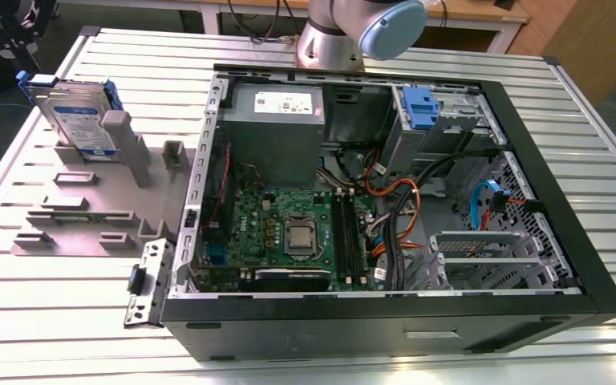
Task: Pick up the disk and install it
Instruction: 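Pick up the disk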
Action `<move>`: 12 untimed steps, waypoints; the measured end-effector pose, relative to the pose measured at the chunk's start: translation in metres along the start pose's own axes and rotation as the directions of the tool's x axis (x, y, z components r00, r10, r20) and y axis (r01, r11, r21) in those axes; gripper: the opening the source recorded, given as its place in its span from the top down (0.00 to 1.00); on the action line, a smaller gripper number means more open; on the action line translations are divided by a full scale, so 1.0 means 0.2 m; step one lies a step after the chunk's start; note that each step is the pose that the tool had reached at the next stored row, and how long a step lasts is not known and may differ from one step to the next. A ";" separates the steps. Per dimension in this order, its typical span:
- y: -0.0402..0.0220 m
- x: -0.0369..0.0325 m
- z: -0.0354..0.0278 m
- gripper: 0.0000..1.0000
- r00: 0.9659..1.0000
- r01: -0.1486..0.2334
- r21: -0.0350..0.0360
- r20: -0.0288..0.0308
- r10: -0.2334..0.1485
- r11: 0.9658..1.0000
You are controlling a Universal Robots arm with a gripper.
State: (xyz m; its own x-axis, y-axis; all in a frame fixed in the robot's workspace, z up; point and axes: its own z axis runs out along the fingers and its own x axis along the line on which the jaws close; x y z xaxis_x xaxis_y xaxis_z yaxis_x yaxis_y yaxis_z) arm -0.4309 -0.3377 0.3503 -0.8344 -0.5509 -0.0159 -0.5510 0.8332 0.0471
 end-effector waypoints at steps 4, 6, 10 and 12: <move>0.000 0.000 0.000 0.89 1.000 0.012 0.000 -0.001 -0.012 1.000; 0.000 0.000 0.000 0.89 1.000 0.019 0.000 -0.001 -0.019 1.000; 0.000 0.000 0.000 0.89 1.000 0.031 -0.001 -0.001 -0.031 1.000; 0.000 0.000 0.000 0.89 0.999 0.037 -0.001 -0.002 -0.037 0.999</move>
State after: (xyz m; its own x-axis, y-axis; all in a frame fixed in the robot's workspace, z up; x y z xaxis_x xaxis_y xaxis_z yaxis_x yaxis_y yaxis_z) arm -0.4309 -0.3377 0.3503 -0.8132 -0.5818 -0.0159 -0.5818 0.8120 0.0472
